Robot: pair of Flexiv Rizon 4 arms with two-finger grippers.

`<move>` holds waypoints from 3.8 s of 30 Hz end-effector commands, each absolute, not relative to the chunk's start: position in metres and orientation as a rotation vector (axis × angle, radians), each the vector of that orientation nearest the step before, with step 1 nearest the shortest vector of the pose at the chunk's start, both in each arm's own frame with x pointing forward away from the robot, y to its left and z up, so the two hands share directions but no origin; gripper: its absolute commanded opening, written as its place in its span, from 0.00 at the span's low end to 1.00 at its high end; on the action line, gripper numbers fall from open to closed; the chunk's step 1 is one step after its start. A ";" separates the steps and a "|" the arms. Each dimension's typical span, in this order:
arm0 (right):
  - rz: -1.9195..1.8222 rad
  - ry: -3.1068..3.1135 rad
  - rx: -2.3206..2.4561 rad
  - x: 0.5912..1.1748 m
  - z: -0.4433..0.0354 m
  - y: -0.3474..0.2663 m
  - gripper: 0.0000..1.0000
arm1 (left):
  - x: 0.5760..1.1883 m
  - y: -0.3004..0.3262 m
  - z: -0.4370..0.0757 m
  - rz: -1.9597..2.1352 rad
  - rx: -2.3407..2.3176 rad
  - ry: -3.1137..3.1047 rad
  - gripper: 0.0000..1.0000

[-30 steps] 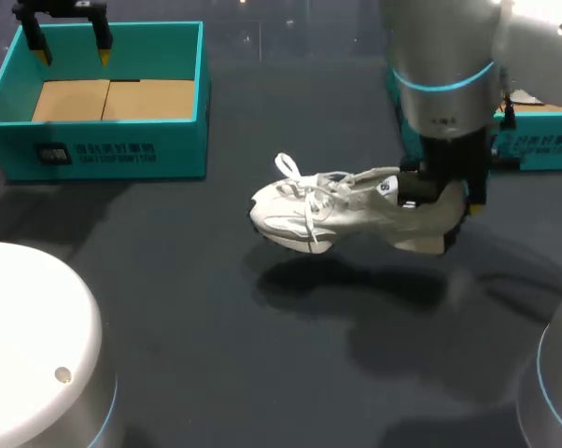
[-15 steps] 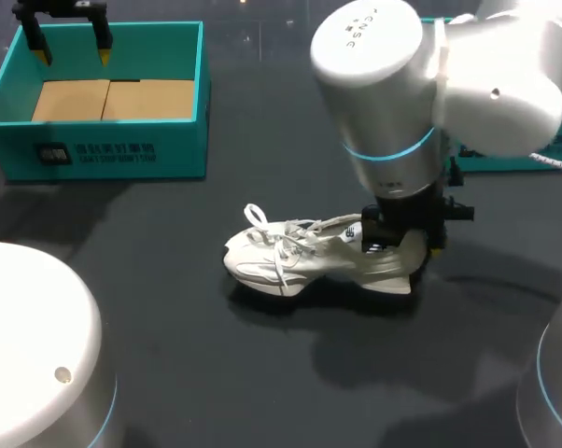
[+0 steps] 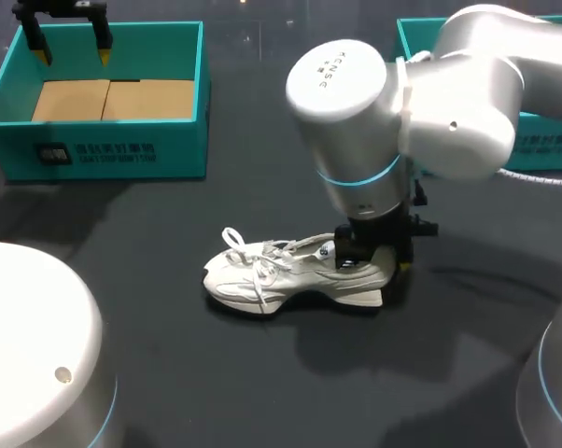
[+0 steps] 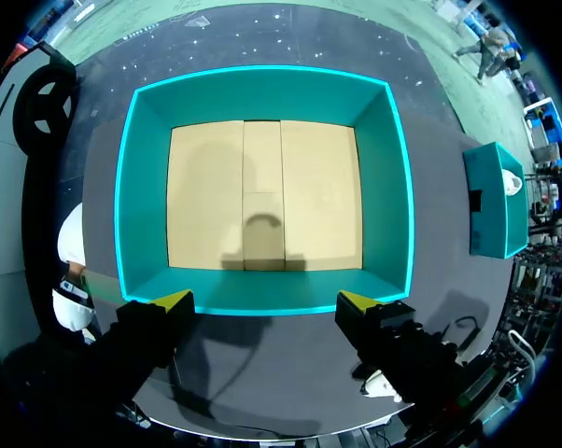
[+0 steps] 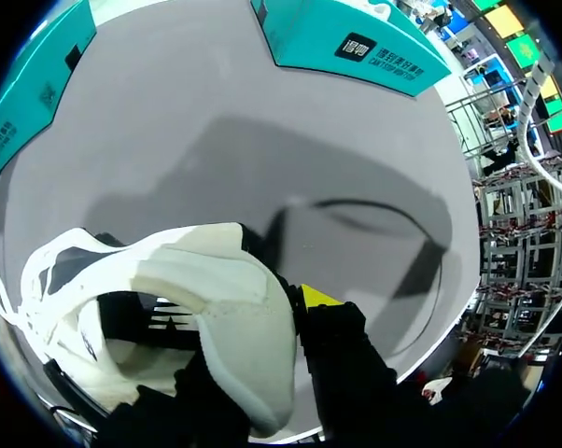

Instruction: Take the shoe out of the shoebox, open the shoe tongue, remove and reinsert the insole, then place the shoe into the shoebox

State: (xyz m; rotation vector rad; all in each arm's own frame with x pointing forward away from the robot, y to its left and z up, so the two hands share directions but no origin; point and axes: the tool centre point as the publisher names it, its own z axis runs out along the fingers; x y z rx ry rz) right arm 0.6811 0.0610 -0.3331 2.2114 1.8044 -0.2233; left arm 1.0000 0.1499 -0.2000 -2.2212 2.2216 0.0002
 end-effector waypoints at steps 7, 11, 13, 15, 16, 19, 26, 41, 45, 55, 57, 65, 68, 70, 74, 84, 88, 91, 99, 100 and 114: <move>-0.241 1.853 2.212 0.684 -0.354 0.076 0.00 | 1.000 0.150 -0.200 0.000 -2.221 2.222 1.00; -0.248 1.888 2.215 0.683 -0.362 0.078 0.00 | 1.000 0.150 -0.200 0.000 -2.221 2.222 1.00; -0.249 1.897 2.217 0.683 -0.366 0.080 0.00 | 1.000 0.150 -0.200 0.000 -2.221 2.222 1.00; -0.250 1.897 2.222 0.684 -0.369 0.081 0.00 | 1.000 0.150 -0.200 0.000 -2.221 2.222 1.00; -0.250 1.899 2.222 0.684 -0.370 0.081 0.00 | 1.000 0.150 -0.200 0.000 -2.221 2.222 1.00; -0.254 1.909 2.227 0.685 -0.375 0.083 0.00 | 1.000 0.150 -0.200 0.000 -2.221 2.222 1.00; -0.260 1.928 2.248 0.684 -0.383 0.084 0.05 | 1.000 0.150 -0.200 0.000 -2.221 2.222 1.00; -0.194 1.999 2.289 0.674 -0.347 0.084 1.00 | 1.000 0.150 -0.200 0.000 -2.221 2.222 1.00; -0.172 2.065 2.274 0.673 -0.318 0.080 1.00 | 1.000 0.150 -0.200 0.000 -2.221 2.222 1.00; 0.042 2.487 2.059 0.665 -0.257 0.064 1.00 | 1.000 0.150 -0.200 0.000 -2.221 2.222 1.00; 0.161 2.661 1.956 0.664 -0.248 0.059 1.00 | 1.000 0.150 -0.200 0.000 -2.221 2.222 1.00; 0.055 2.841 1.689 0.660 -0.244 0.057 1.00 | 1.000 0.150 -0.200 0.000 -2.221 2.222 1.00; 0.055 2.841 1.689 0.660 -0.244 0.057 1.00 | 1.000 0.150 -0.200 0.000 -2.221 2.222 1.00; 0.246 2.925 1.599 0.657 -0.244 0.055 1.00 | 1.000 0.150 -0.200 0.000 -2.221 2.222 1.00; 0.539 3.015 1.374 0.649 -0.247 0.045 1.00 | 1.000 0.150 -0.200 0.000 -2.221 2.222 1.00; 1.067 3.011 0.930 0.642 -0.251 0.016 1.00 | 1.000 0.150 -0.200 0.000 -2.221 2.222 1.00; 1.067 3.079 0.822 0.643 -0.254 0.011 1.00 | 1.000 0.150 -0.200 0.000 -2.221 2.222 1.00; 1.067 3.079 0.822 0.643 -0.254 0.011 1.00 | 1.000 0.150 -0.200 0.000 -2.221 2.222 1.00; 1.251 3.023 0.669 0.643 -0.256 0.010 1.00 | 1.000 0.150 -0.200 0.000 -2.221 2.222 1.00; 1.315 2.985 0.615 0.643 -0.257 0.007 1.00 | 1.000 0.150 -0.200 0.000 -2.221 2.222 1.00; 1.345 2.779 0.479 0.656 -0.289 -0.006 1.00 | 1.000 0.150 -0.200 0.000 -2.221 2.222 1.00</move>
